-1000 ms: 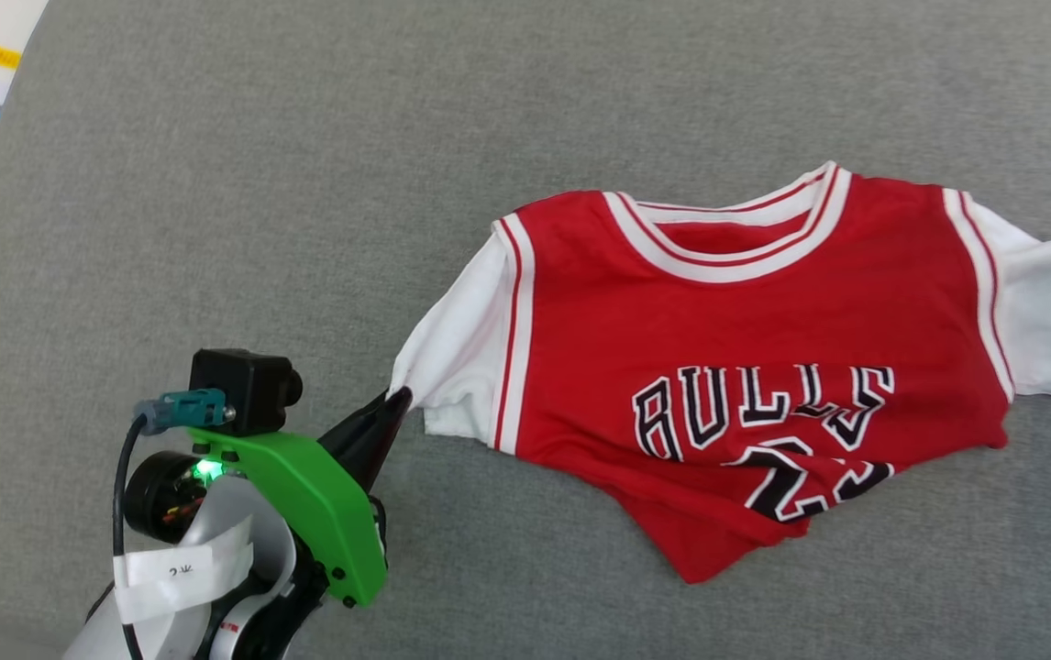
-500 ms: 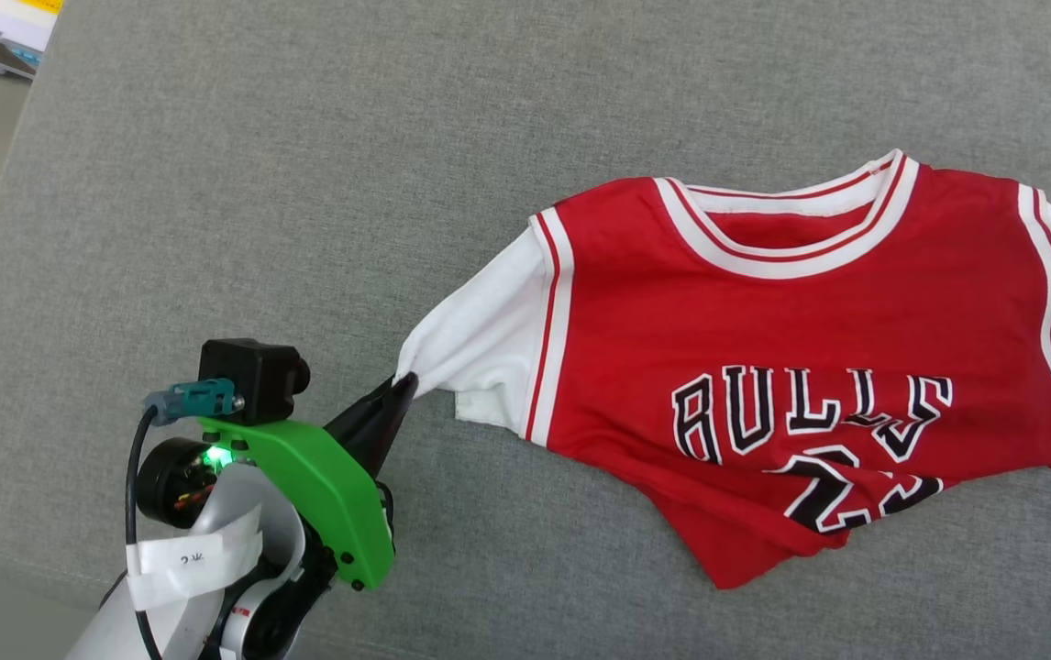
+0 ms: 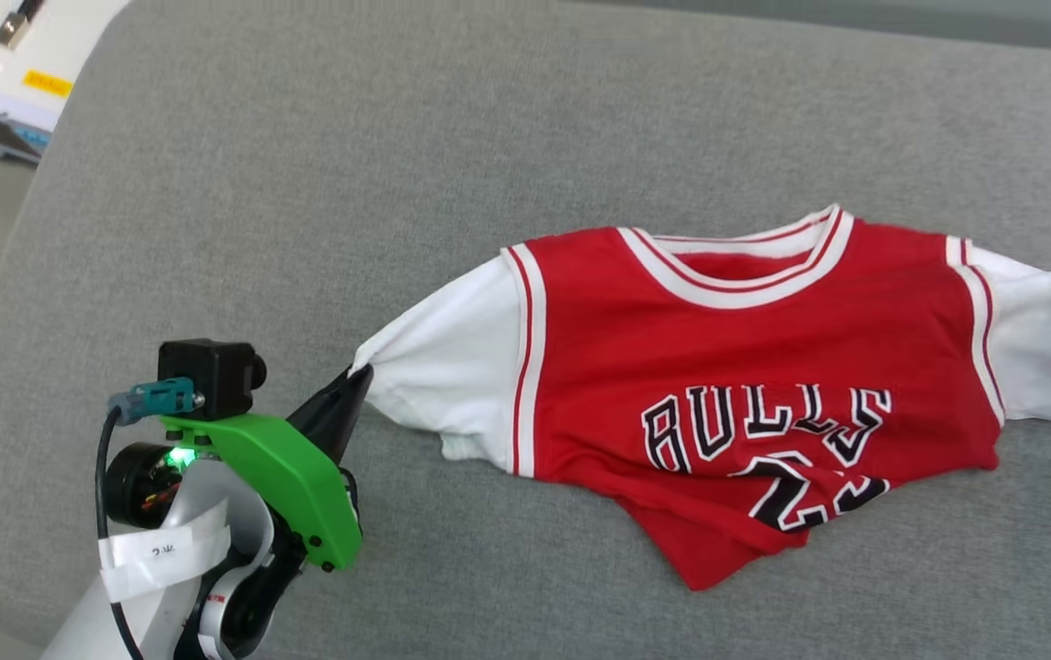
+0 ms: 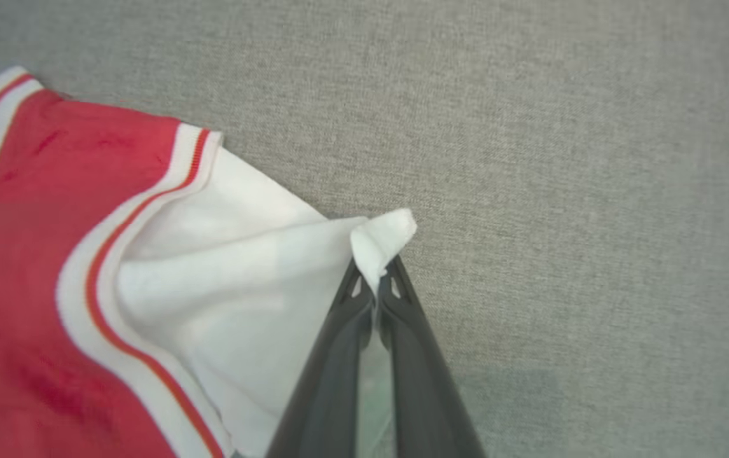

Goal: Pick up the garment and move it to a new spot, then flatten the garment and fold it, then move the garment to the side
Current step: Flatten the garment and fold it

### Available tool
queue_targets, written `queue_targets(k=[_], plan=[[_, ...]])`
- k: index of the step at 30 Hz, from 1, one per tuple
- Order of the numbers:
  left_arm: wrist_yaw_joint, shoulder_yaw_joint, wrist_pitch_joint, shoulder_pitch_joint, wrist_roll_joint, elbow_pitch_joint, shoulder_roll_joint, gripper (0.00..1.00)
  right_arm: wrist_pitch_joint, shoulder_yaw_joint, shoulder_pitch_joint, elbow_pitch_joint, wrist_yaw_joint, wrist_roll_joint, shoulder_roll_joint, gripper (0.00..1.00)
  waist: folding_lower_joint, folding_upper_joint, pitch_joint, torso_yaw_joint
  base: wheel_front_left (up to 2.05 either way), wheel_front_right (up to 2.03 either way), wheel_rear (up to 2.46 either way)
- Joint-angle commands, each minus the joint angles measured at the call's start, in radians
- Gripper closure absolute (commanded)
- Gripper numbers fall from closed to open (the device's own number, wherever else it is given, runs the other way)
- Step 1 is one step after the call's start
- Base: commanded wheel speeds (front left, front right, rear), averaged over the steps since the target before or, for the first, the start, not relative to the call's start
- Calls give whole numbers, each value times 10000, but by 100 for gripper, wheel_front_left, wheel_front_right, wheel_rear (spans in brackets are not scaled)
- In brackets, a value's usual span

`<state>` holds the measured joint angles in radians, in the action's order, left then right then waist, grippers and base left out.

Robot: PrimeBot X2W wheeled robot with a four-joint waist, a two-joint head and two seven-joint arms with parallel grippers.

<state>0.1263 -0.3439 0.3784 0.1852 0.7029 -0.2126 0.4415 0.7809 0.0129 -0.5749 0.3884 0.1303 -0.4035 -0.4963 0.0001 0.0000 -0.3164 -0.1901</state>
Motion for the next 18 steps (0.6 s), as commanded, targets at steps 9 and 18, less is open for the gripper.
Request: queue_targets(k=[9,18], plan=[[288,468,-546,-103,-327,-10,262,100,-1602,-297,549,-787,4,-863,-610,100,-1,0,1865,786,0,0,0],[495,1162,-1123,-6,-517,-400,617,100,-2222,10,918,-2130,4,-1400,-906,100,-1,0,2598,1164,0,0,0]])
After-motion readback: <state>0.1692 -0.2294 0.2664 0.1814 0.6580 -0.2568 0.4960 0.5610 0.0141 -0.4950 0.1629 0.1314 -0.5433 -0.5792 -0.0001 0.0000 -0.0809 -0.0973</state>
